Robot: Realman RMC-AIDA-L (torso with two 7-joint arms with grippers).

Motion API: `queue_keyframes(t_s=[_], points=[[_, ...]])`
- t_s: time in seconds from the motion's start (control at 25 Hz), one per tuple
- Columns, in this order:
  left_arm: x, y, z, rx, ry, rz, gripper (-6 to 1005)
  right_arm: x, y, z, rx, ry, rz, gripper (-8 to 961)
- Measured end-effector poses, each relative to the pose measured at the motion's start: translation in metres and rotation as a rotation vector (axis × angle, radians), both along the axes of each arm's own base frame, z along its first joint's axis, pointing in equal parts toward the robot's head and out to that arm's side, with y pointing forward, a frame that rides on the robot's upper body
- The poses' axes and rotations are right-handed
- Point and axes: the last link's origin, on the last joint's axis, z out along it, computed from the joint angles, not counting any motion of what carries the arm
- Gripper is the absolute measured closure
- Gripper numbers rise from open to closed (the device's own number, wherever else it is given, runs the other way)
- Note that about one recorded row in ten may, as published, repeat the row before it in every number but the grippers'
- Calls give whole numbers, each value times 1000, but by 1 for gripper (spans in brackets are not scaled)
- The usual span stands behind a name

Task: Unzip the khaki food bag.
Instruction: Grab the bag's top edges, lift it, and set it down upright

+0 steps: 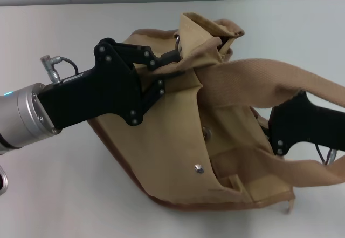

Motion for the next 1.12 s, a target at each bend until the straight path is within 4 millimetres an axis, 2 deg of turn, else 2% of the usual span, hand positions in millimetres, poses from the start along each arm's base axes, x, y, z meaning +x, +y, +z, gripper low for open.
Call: queue_keyframes(t_s=[0.28, 0.48, 0.72, 1.12], points=[[-1, -1, -1, -7, -3, 8, 922, -3, 2, -1, 65, 31, 32, 832], [0, -1, -1, -8, -4, 6, 922, -5, 5, -8, 77, 22, 59, 625], [1, 0, 0, -9, -4, 3, 921, -9, 9, -16, 78, -7, 83, 470], [0, -1, 0, -11, -5, 4, 921, -16, 17, -21, 164, 39, 100, 483]])
